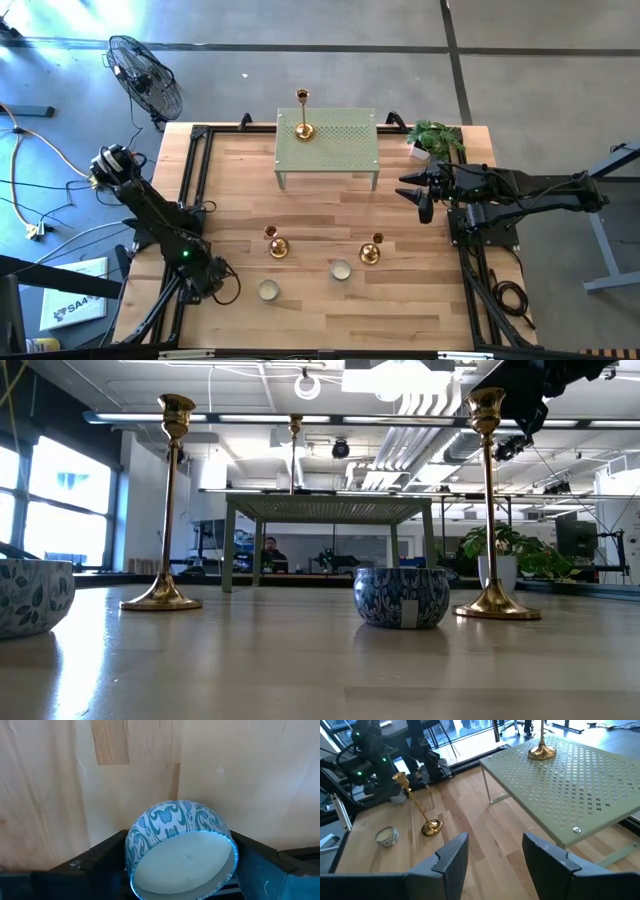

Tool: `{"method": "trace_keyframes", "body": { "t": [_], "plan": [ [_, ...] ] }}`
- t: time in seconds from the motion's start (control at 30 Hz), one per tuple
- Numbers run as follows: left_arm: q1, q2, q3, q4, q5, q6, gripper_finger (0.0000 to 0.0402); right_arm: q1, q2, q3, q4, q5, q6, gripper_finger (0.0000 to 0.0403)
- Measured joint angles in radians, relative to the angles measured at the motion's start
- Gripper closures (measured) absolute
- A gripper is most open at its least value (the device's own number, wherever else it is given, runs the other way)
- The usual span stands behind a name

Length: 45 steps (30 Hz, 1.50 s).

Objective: Pick & Place candle stick holders
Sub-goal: Put the left blue scented candle on the shelf

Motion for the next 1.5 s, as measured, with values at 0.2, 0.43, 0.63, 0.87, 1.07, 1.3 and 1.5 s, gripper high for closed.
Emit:
{"method": "trace_keyframes", "body": {
  "t": [0.2,0.43,0.63,0.87,1.07,1.3,1.5],
  "plan": [
    [0.0,-0.005,-0.001,0.0,0.001,0.006,0.0112,-0.001,0.0,0.0,0.023,0.001,0.001,0.0222],
    [0.0,-0.037,-0.003,0.002,-0.025,-0.088,0.0107,0.0,0.0,0.0,0.038,0.008,0.001,0.0222],
    [0.0,-0.133,-0.008,-0.016,-0.058,-0.151,0.0106,-0.001,0.0,0.0,0.064,0.008,-0.005,0.0222],
    [0.001,-0.265,-0.007,-0.063,-0.118,-0.204,0.0106,0.0,0.0,0.0,0.066,0.008,0.0,0.0221],
    [0.016,-0.374,-0.006,-0.063,-0.247,-0.213,0.0106,0.0,0.0,0.0,0.079,0.008,0.004,0.0221],
    [0.18,-0.409,0.039,-0.063,-0.274,0.026,0.0105,0.0,0.0,0.0,0.133,0.008,0.002,0.0222],
    [0.402,-0.406,0.11,-0.066,-0.289,0.292,0.0105,0.0,0.008,0.0,0.132,0.007,0.046,0.0222]
  ]
}}
